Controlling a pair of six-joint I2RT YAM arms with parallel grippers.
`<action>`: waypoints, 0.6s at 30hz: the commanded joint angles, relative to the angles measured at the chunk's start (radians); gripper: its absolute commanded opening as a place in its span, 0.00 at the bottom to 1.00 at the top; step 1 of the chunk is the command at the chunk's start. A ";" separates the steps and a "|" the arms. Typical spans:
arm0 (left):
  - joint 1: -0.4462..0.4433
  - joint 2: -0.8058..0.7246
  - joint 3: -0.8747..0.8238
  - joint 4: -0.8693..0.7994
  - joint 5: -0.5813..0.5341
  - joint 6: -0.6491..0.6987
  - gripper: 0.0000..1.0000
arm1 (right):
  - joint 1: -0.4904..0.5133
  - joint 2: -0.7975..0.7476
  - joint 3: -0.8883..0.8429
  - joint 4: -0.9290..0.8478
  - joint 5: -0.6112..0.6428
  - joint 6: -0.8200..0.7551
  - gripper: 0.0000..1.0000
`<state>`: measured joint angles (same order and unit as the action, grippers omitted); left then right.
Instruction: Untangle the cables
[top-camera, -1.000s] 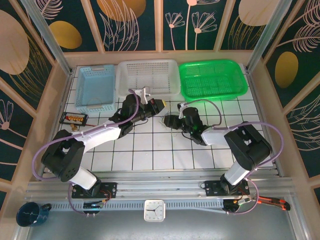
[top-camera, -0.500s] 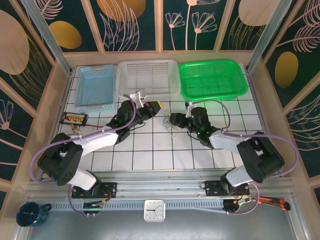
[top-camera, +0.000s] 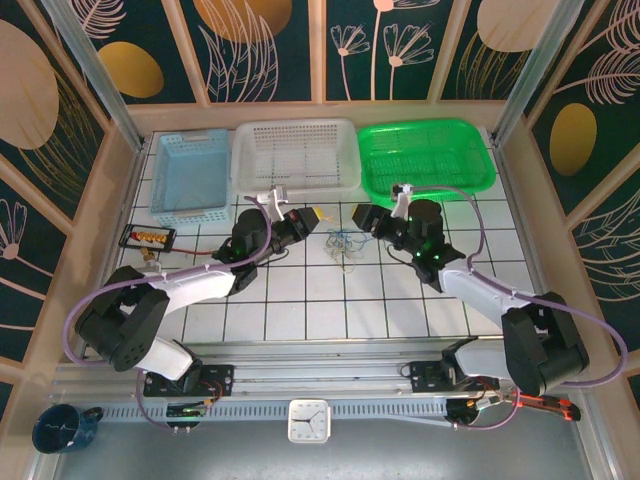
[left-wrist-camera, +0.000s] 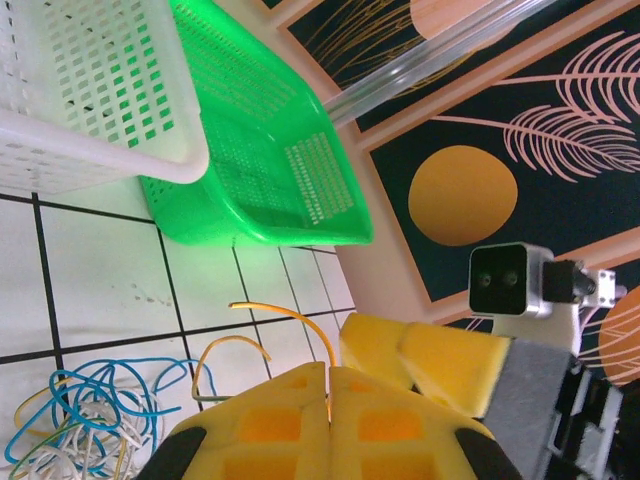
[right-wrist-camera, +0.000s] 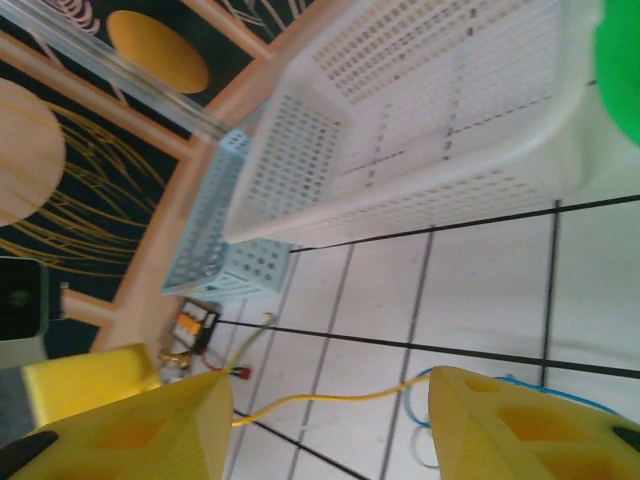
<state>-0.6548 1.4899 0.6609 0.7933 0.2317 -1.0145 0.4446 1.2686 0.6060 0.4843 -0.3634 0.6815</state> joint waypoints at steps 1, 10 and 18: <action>-0.004 -0.020 -0.010 0.086 0.018 0.021 0.00 | -0.003 0.010 0.032 0.037 -0.072 0.063 0.55; -0.005 -0.043 -0.010 0.103 0.005 0.020 0.00 | -0.009 0.058 -0.023 0.064 -0.021 0.112 0.54; -0.005 -0.054 -0.007 0.104 0.007 0.017 0.00 | -0.015 0.179 -0.032 0.199 -0.083 0.186 0.56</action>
<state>-0.6548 1.4570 0.6559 0.8417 0.2310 -1.0145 0.4374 1.4181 0.5816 0.5808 -0.4137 0.8265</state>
